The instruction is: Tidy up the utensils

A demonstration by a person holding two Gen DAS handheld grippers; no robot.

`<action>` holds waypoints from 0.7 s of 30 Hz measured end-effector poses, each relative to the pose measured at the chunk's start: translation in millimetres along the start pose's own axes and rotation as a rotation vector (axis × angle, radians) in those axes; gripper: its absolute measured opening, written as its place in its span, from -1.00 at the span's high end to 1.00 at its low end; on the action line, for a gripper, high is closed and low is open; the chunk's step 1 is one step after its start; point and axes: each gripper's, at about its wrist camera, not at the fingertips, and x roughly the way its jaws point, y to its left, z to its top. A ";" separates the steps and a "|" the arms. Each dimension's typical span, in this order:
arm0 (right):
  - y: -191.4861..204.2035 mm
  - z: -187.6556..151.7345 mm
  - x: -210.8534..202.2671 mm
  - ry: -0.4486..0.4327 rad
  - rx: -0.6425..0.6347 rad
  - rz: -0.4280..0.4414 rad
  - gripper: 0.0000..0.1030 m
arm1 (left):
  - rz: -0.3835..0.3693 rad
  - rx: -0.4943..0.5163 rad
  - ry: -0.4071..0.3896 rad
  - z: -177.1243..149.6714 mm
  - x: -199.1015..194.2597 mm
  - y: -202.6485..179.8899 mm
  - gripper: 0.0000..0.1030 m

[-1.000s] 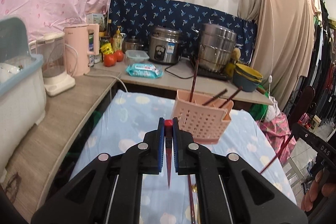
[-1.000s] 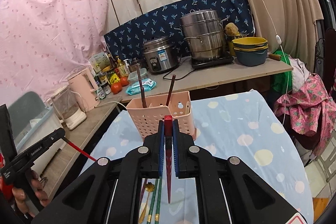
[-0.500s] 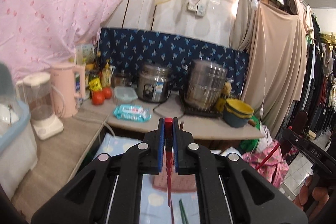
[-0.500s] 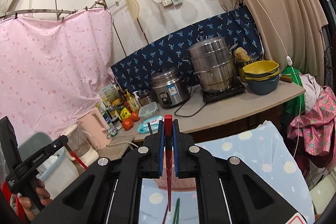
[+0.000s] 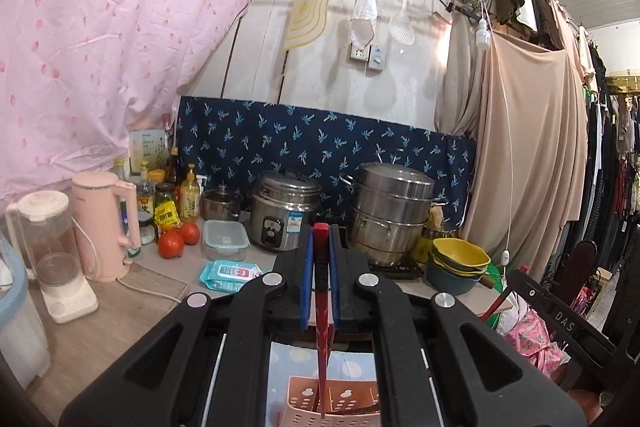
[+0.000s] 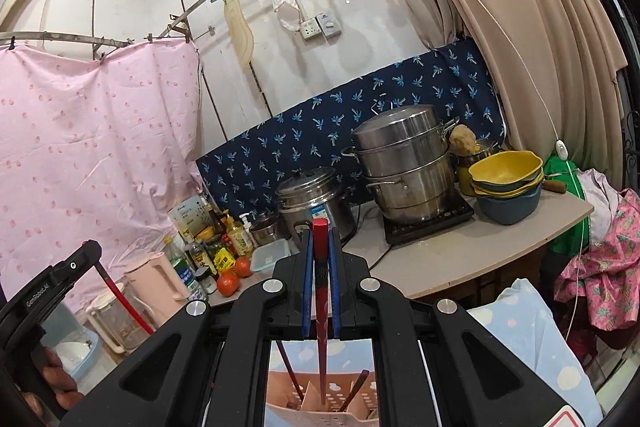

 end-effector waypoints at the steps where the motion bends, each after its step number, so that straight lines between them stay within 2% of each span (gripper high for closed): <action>1: -1.6 -1.9 6.2 0.007 0.004 -0.002 0.86 | 0.002 -0.002 0.005 -3.7 4.0 0.8 0.87; 8: -12.7 -24.5 33.7 0.071 0.032 -0.004 0.86 | 0.015 -0.013 0.067 -30.9 30.6 7.8 0.87; 17: -22.2 -55.1 48.6 0.165 0.018 -0.014 0.84 | 0.033 -0.039 0.122 -54.0 36.4 22.3 0.85; 19: -23.5 -57.5 46.3 0.163 0.023 -0.022 0.75 | 0.042 -0.046 0.132 -57.5 33.6 25.5 0.76; 21: -25.1 -58.7 42.8 0.163 0.025 -0.032 0.56 | 0.054 -0.058 0.140 -60.7 29.5 29.6 0.33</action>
